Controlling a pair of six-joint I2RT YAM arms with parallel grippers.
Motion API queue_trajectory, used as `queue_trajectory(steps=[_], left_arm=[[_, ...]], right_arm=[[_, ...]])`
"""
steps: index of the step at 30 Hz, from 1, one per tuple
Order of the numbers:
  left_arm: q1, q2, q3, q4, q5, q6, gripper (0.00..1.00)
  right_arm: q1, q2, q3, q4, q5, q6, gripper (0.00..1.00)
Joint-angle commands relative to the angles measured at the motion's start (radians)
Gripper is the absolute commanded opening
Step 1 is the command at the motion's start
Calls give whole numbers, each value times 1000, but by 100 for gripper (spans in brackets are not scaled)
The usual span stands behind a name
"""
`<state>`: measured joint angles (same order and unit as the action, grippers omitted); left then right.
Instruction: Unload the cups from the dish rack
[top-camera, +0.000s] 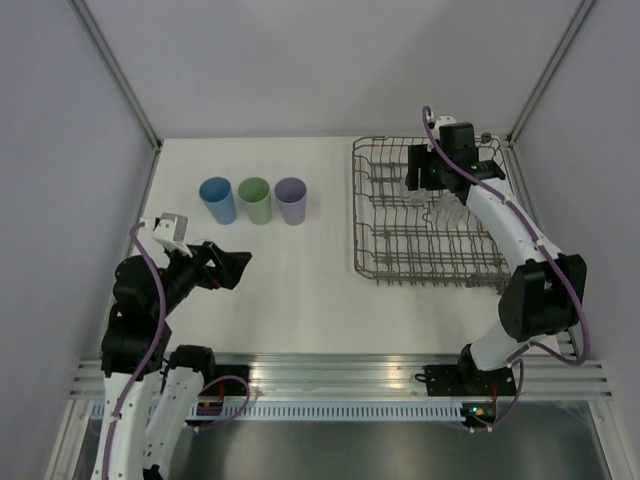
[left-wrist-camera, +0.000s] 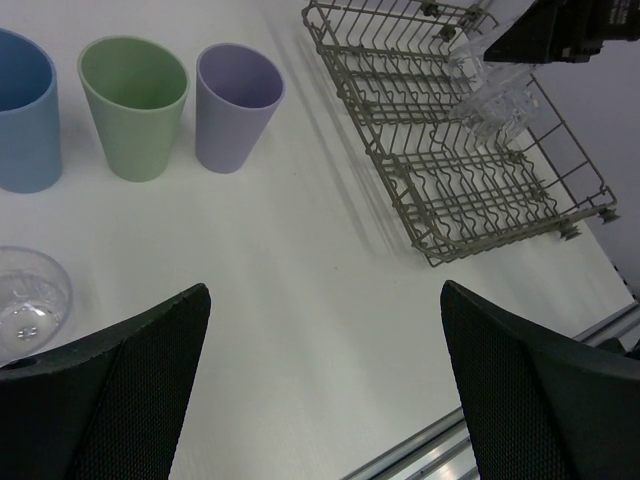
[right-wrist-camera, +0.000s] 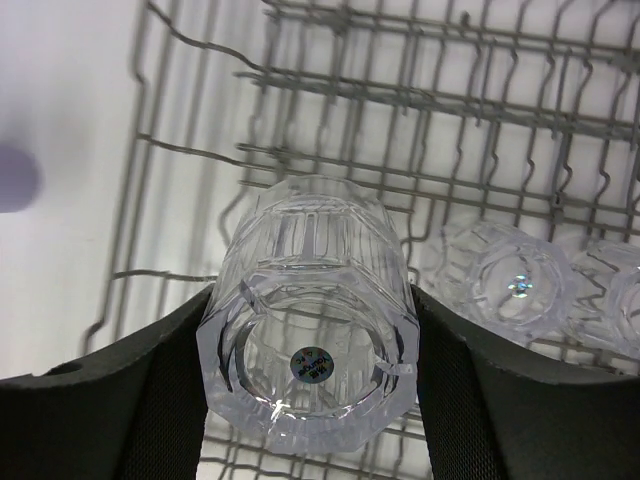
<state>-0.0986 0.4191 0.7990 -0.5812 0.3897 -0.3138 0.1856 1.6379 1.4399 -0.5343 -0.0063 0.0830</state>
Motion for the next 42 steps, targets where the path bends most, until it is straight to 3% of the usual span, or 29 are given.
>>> queue_trajectory(steps=[1,5,11,13,20,25,29,36,42], left_arm=[[-4,52,26,72,63,-56,100],[-4,99,48,173,174,-132,100],[-9,194,16,528,406,-376,100],[-29,221,9,611,422,-470,100],[-147,294,-29,948,394,-717,100],[-349,366,11,1000,281,-688,98],[-426,417,60,1015,233,-657,94],[-501,475,103,1041,227,-639,82],[-572,501,138,1002,210,-591,74]], right_arm=[[21,-142,-33,91,-141,63,50],[34,-281,-111,181,-315,135,48],[48,-498,-358,573,-604,392,44],[51,-558,-403,666,-662,510,43],[90,-665,-648,1244,-722,901,43],[192,-659,-703,1444,-712,995,43],[242,-627,-720,1592,-715,1073,43],[311,-579,-711,1614,-710,1077,42],[339,-595,-671,1397,-673,916,41]])
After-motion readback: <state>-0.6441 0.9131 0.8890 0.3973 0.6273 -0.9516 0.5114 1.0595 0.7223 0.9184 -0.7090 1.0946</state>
